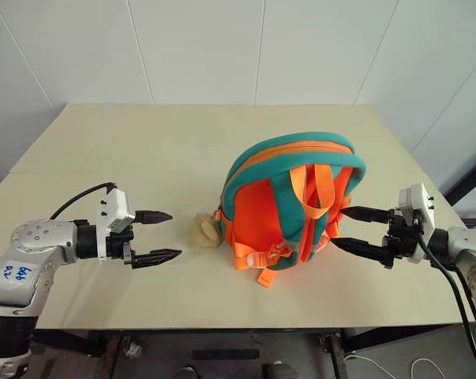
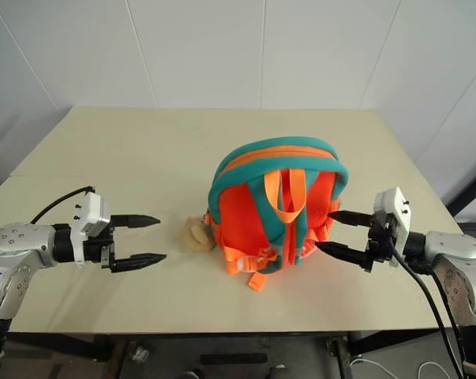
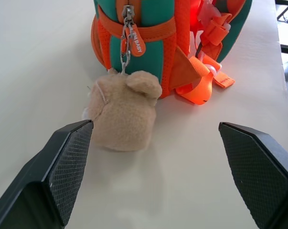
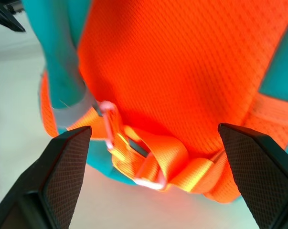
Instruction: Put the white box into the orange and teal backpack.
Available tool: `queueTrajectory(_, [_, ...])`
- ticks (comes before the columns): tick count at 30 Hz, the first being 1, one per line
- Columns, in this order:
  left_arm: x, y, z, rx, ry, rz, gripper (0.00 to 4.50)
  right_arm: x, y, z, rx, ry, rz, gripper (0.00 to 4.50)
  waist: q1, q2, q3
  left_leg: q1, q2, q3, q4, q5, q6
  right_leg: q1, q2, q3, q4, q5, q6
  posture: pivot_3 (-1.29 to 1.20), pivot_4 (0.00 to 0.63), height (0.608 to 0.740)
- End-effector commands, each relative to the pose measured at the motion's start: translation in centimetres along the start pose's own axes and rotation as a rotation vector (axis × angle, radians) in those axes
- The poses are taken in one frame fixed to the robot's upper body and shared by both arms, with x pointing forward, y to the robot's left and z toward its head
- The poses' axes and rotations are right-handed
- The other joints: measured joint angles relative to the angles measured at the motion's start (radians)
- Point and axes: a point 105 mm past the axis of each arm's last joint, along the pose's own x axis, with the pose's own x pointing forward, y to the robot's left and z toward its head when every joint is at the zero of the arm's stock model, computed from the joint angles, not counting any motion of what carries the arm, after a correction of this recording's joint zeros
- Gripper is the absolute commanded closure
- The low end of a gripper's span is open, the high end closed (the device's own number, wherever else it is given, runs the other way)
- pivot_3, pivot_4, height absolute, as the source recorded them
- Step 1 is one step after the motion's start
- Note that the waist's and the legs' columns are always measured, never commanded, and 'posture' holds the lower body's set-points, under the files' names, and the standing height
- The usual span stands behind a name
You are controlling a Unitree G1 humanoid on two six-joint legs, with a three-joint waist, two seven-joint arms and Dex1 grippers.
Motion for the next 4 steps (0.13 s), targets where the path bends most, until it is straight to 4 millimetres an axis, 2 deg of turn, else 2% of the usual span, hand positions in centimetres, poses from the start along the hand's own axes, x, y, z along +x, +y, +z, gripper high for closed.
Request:
queueTrajectory(1, [-0.22,-0.44,0.76,0.025,-0.026,0.009,0.0,0.14,-0.18,0.51,-0.073,-0.028,-0.008,0.03,0.003,0.0,0.0,0.0,0.0,0.0,-0.001,0.0,0.0,0.0,0.0,0.0,0.0,0.0,0.0,0.0,0.15,0.74])
queueTrajectory(4, [0.06,-0.39,0.79,0.021,-0.039,0.028,0.0,0.59,-0.12,0.1,-0.083,-0.036,-0.01,0.03,0.004,0.0,0.0,0.0,0.0,0.0,-0.001,0.0,0.0,0.0,0.0,0.0,0.0,0.0,0.0,0.0,0.15,0.74])
